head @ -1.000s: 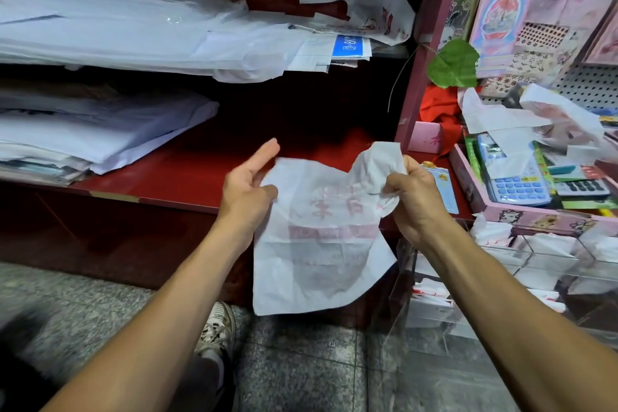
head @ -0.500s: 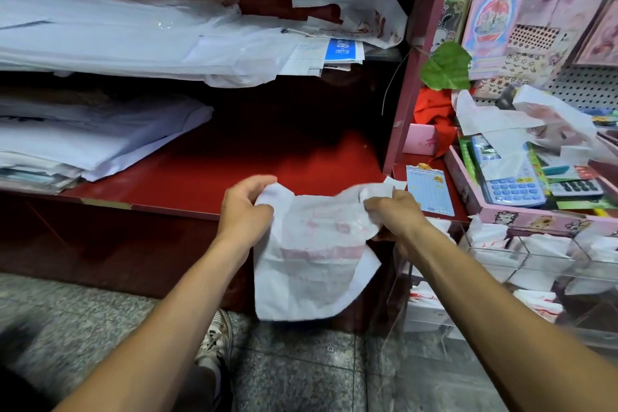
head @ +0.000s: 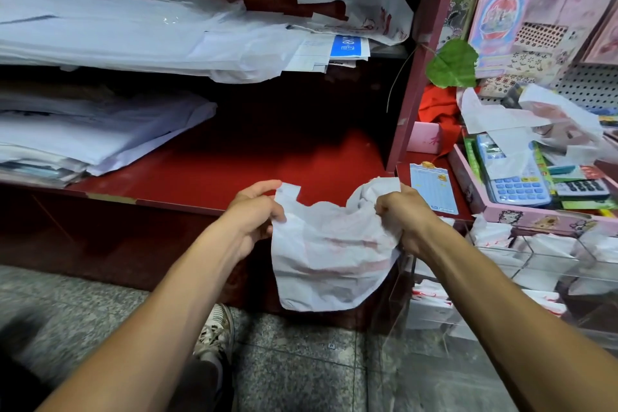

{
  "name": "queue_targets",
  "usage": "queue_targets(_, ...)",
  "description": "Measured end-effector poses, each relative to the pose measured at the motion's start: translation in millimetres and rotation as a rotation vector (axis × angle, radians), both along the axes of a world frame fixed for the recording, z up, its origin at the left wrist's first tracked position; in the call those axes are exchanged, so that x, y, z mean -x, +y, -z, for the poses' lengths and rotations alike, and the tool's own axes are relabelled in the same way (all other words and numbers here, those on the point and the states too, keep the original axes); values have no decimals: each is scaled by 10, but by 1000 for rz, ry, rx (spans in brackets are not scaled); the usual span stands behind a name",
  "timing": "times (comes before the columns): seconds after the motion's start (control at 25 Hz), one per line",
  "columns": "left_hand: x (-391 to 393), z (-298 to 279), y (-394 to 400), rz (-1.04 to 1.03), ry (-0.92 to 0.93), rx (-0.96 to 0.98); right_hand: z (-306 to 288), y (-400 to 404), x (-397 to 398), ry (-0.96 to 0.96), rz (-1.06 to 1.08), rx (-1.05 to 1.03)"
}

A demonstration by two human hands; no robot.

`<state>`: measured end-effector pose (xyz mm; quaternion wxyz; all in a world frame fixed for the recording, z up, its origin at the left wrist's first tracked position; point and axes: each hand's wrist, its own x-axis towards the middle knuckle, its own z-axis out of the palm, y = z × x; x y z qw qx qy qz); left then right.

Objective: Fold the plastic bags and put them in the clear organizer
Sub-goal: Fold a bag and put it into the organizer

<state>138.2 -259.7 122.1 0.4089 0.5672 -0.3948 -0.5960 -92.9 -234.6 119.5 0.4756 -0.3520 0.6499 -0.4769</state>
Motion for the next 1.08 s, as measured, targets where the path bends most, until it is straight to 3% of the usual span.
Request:
queue_targets(0.16,6,-70,0,138,-2,36,-62,44,17,23,-129,104)
queue_targets(0.28,66,-62,31,157,-96,-47,-29,29,37,88,-152,63)
queue_targets(0.44,61,-13,-7,45,-56,123,20,29,42,155,-106,-17)
queue_targets(0.6,118,57,-15,-5,-106,75,-19,29,49,145,-103,12)
queue_targets(0.76,89,58,-54,-262,-31,362,42,0,19,72,-56,9)
queue_targets(0.8,69,42,-47,-289,-145,448,55,-21,16,31,-26,38)
queue_targets(0.88,61,28,13,-217,-577,641,72,-67,-4,-22,4,111)
queue_targets(0.96,124,58,84,5,-876,811,92,-117,-58,-16,32,151)
queue_targets(1.08,212,172,160,472,-1102,661,146,-189,-140,-74,95,163)
